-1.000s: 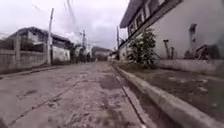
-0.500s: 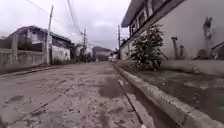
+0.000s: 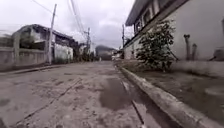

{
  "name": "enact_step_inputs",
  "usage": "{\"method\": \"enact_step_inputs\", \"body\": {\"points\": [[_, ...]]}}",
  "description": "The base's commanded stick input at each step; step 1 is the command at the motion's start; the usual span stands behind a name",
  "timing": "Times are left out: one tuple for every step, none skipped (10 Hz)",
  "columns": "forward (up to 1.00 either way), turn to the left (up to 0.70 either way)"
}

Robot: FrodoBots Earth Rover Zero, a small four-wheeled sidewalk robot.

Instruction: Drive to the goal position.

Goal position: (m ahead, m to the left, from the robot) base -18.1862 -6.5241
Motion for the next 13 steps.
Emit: {"method": "enact_step_inputs", "body": {"points": [[0.85, 0.00], [0.85, -0.04], [0.85, -0.20], [0.85, -0.03], [0.85, 0.00], [0.85, 0.00], [0.85, 0.00], [0.85, 0.00], [0.85, 0.00], [0.85, 0.00], [0.85, 0.00], [0.85, 0.00], [0.85, 0.00]]}}
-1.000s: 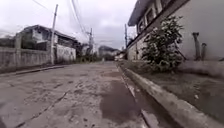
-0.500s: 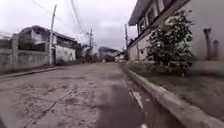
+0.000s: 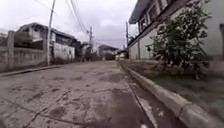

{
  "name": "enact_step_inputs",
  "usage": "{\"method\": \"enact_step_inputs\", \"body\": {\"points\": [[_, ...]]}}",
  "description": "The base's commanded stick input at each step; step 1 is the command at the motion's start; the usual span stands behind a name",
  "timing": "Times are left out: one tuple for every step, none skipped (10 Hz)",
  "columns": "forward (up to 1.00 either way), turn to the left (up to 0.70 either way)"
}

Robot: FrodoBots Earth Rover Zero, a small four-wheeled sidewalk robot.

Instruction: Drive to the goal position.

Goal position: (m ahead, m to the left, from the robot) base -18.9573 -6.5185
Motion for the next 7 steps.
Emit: {"method": "enact_step_inputs", "body": {"points": [[0.85, 0.00], [0.85, 0.00], [0.85, 0.00], [0.85, 0.00], [0.85, 0.00], [0.85, 0.00], [0.85, 0.00]]}}
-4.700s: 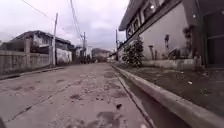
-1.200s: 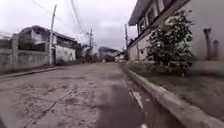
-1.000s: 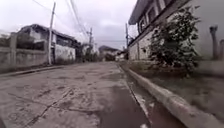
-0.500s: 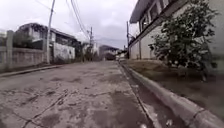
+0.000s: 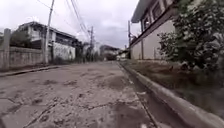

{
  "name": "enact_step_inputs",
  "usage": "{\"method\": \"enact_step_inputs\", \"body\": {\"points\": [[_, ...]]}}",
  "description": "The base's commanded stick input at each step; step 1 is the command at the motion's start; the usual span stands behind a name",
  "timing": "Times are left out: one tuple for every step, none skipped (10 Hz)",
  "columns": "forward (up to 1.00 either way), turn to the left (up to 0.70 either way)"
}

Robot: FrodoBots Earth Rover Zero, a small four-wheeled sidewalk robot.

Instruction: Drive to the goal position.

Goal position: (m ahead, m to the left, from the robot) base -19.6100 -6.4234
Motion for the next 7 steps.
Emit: {"method": "enact_step_inputs", "body": {"points": [[0.85, 0.00], [0.85, 0.00], [0.85, 0.00], [0.85, 0.00], [0.85, 0.00], [0.85, 0.00], [0.85, 0.00]]}}
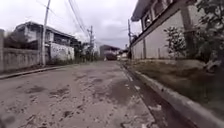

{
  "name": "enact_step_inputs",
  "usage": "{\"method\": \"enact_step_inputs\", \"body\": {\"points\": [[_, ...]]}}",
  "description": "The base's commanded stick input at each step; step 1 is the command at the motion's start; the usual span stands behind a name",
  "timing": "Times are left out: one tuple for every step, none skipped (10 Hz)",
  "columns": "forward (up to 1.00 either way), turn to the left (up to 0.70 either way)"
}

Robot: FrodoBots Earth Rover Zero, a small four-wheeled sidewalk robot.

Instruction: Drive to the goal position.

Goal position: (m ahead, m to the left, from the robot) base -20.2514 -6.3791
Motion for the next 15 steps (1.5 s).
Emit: {"method": "enact_step_inputs", "body": {"points": [[0.85, 0.00], [0.85, 0.00], [0.85, 0.00], [0.85, 0.00], [0.85, -0.27], [0.85, -0.31], [0.85, -0.31], [0.85, -0.19], [0.85, -0.06], [0.85, 0.00], [0.85, 0.00], [0.85, 0.00], [0.85, 0.00], [0.85, 0.00], [0.85, 0.00]]}}
